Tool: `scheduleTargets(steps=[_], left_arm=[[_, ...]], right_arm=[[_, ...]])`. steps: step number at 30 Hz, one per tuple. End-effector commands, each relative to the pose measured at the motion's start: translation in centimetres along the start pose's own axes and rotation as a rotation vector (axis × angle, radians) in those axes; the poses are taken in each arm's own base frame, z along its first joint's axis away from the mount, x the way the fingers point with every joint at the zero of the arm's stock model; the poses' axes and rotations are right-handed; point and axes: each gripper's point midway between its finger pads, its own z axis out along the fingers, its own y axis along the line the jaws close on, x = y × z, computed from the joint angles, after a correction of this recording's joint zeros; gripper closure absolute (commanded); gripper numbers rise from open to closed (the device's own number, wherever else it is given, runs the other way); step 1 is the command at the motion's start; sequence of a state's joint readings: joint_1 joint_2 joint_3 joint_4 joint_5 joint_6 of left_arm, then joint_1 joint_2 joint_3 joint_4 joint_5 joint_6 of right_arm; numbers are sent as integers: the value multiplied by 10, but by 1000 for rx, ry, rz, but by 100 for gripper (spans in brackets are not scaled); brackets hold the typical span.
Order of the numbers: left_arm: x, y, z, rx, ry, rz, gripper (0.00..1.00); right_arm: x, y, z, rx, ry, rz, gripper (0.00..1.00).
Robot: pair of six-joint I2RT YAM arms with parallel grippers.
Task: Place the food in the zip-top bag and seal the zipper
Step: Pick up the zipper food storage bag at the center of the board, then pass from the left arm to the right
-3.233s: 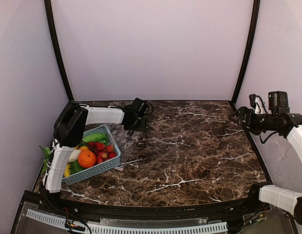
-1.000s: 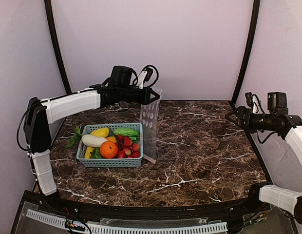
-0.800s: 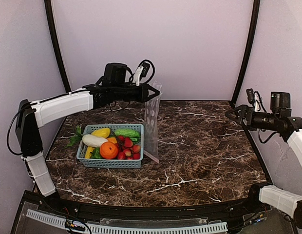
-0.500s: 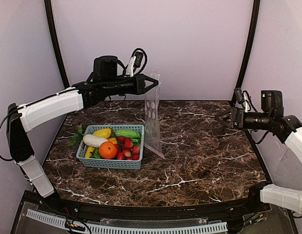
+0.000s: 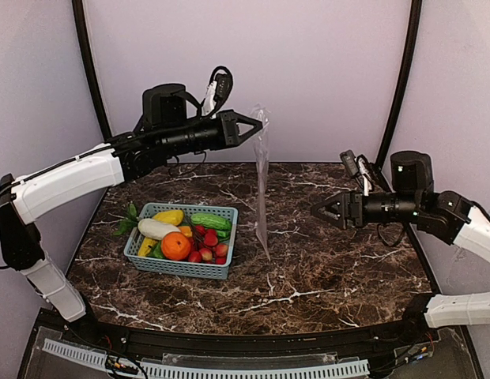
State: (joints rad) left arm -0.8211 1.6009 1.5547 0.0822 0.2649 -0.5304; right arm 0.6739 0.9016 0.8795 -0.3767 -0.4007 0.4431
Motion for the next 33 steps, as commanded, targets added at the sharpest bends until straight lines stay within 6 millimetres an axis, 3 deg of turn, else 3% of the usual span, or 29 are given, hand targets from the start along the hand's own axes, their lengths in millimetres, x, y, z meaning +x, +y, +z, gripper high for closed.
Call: scheduleTargets(steps=[1,5,11,17,24,33], left_arm=[[-13,-12,-11,5,-56,-22,99],[-12,-12,-11,-5,-57,-26,99],[-8,-6,-10,-31,-50,-29,99],[-6,-3,-10,-46,-46,-28,99],[-6,-1,-9,-54,-46,-28,99],[-6,0,-10,-67,-43,-25,99]], right_arm=[[0,4,15,46,-36,-3,11],[8,14,26,70,-24,-28,15],[3,29,41,150,-55,-74,21],[17,34,74,172,-9,-39,23],[29,48,106,160,43,-55,38],[44,38,124,198,83,-45,58]])
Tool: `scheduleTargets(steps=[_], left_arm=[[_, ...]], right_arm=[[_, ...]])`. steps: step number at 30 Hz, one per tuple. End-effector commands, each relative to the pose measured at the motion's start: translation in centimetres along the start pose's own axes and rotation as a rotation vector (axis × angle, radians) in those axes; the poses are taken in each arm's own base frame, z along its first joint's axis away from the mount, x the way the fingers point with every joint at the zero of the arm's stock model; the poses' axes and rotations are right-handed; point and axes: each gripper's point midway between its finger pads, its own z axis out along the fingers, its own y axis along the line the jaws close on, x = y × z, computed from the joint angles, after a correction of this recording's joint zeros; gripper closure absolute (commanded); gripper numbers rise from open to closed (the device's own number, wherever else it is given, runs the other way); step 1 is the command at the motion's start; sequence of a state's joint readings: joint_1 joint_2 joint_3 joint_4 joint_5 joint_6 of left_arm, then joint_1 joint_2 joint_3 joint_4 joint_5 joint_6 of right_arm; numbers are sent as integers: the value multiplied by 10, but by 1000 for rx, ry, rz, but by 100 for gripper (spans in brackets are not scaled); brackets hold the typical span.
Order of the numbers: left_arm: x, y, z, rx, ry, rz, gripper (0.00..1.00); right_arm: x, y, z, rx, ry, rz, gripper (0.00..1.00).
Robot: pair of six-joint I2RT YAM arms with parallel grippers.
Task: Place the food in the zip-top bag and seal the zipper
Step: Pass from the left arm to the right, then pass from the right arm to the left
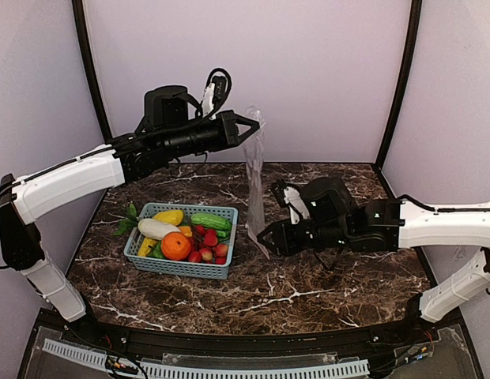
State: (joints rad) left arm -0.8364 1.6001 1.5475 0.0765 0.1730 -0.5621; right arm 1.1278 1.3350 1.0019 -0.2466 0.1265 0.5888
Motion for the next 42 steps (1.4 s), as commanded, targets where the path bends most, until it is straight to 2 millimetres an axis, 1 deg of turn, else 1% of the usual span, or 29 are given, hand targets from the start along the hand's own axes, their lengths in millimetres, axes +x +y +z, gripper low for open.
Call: scheduleTargets(steps=[1,5,9,11,13,14,16,18,19,20,21,22,23,24,25,27,28,30,32,33,34,35,36,37,38,39,40,41,42], left_arm=[[-6,-8,-12,3,-13,8,99],[-5,-8,-12,5,-12,8,99],[-4,-7,-12,-1,-5,16,99],[-3,-6,-13,-7,-1,22,99],[-2,-5,-13,-11,4,24,99],[-1,-5,-13,-12,7,29,99],[2,-1,-12,-26,20,36,99],[7,4,-12,-47,38,52,99],[10,6,-12,-58,51,61,97],[18,12,-11,-79,82,82,94],[20,14,-11,-85,97,108,81],[29,19,-10,-102,132,116,75],[33,21,-9,-106,149,139,60],[42,26,-8,-115,182,145,53],[47,26,-8,-109,204,166,42],[59,28,-8,-106,245,196,34],[63,28,-9,-107,258,206,32],[69,24,-11,-98,273,242,22],[75,14,-13,-64,285,287,16],[80,4,-14,-33,288,324,15],[89,-8,-16,7,301,342,13],[93,-13,-17,30,306,360,12],[104,-22,-20,74,320,362,12],[109,-25,-21,92,324,354,12],[120,-29,-25,132,332,342,13],[125,-31,-27,147,338,319,13],[137,-31,-32,175,344,303,15],[131,-39,-36,201,304,287,16],[149,-34,-40,203,335,272,19]], right_arm=[[-11,9,3,-11,-39,8,60],[-5,5,10,3,-19,12,68],[-5,7,15,1,-13,11,74],[-5,7,18,4,-9,9,82],[-7,9,18,-2,-10,11,95],[-8,10,18,-3,-12,11,100],[-11,11,13,-8,-23,17,100],[-19,12,4,-9,-47,28,100],[-22,12,-3,-7,-59,34,100],[-27,11,-14,-5,-73,38,100],[-31,10,-22,2,-83,43,100],[-35,9,-31,8,-96,50,100],[-39,7,-39,16,-103,54,100],[-42,6,-48,20,-110,56,100],[-45,4,-57,28,-112,60,100],[-50,0,-74,46,-118,67,100],[-53,-2,-82,51,-121,69,100],[-58,-2,-96,48,-134,76,100],[-60,-2,-107,35,-144,88,100],[-61,-2,-111,27,-153,97,100],[-62,-2,-115,21,-161,103,100],[-62,-2,-118,18,-167,113,100],[-62,-3,-120,17,-174,120,100],[-62,-4,-122,17,-180,129,100],[-62,-6,-122,22,-184,135,100],[-61,-8,-123,26,-187,141,100],[-60,-9,-123,25,-190,145,100],[-59,-10,-124,22,-194,148,100],[-59,-10,-126,17,-201,153,100]])
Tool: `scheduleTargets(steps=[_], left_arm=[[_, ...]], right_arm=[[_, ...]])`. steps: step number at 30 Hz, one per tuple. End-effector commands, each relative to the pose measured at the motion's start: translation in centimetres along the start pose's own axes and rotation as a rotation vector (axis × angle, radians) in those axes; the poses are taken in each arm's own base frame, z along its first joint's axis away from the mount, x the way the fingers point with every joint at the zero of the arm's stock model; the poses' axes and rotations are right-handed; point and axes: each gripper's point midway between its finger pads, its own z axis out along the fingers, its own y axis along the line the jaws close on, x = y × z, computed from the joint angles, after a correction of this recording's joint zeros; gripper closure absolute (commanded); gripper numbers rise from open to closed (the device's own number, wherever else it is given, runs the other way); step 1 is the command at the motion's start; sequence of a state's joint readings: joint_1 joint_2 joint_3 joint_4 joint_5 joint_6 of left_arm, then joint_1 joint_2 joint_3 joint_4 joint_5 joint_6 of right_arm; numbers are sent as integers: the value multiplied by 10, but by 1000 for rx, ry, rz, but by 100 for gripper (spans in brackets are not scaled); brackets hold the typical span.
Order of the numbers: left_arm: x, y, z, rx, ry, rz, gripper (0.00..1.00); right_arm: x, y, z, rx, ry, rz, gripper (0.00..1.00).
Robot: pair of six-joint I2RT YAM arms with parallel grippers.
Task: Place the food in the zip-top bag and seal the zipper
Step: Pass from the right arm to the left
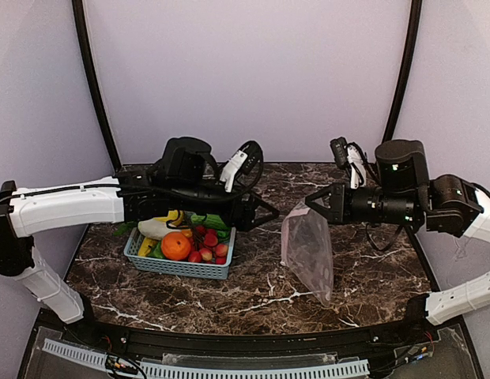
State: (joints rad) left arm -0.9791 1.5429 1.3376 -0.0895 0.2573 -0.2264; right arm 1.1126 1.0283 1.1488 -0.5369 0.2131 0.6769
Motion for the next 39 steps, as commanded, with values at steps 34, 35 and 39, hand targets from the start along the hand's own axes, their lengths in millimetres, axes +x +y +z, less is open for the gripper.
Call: scheduleTargets(steps=[34,35,39], left_arm=[[60,-31,-31,178,-213,-322,5],[59,-32,-30,189,-218,-336,5],[54,-40,-30,241,-240,-362,5]], right_arm=[[-68,55,-87,-434,-322,181,100],[-69,56,-88,-440,-328,182,100],[-75,61,-94,-470,-354,186,100]])
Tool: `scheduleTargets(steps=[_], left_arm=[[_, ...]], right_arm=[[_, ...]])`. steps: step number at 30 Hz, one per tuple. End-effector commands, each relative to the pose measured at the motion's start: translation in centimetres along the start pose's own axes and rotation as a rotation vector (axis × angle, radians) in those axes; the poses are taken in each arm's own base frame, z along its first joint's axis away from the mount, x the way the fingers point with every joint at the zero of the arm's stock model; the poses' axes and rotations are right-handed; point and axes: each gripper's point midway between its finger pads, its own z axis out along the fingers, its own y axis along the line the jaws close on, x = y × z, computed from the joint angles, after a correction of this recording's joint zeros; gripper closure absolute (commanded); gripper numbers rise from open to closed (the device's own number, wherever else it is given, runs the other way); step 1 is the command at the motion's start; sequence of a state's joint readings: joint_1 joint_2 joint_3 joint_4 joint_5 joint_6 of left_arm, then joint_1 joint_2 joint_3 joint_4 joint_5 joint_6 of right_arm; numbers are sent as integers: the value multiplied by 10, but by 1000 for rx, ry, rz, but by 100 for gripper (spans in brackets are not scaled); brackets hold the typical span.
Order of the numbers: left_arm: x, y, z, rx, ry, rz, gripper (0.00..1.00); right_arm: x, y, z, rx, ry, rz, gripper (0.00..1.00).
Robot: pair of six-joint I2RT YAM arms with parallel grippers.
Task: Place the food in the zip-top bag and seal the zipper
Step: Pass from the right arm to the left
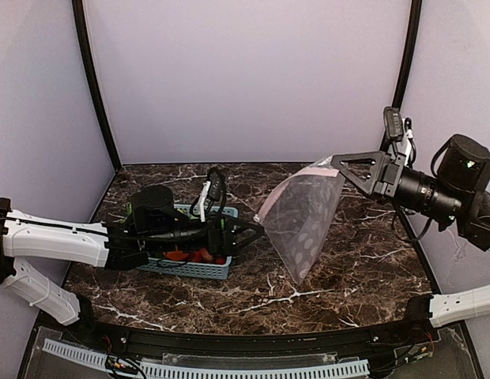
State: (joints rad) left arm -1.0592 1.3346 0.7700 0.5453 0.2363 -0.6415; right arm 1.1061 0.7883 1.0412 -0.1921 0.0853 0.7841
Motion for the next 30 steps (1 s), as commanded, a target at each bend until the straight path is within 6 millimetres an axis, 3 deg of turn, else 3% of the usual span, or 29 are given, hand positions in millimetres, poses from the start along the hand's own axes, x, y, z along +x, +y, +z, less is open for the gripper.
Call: scheduleTargets(steps=[1,14,20,26,30], left_arm=[[-1,-15,2,83,-19,-55,5],[-6,-19,16,136,-60,-134,11],[-13,-22,17,159,-96,-148,20],[-23,-29,19,213,-144,-163,38],[-21,-27,23,219,-145,-183,40]], right_arm=[[-17,18,-3,-86,-68,17,100],[-29,35,-11,-164,-114,29,100],[-32,38,-14,-189,-134,39,100],[-30,36,-15,-189,-131,48,100],[-31,38,-18,-200,-138,50,100]])
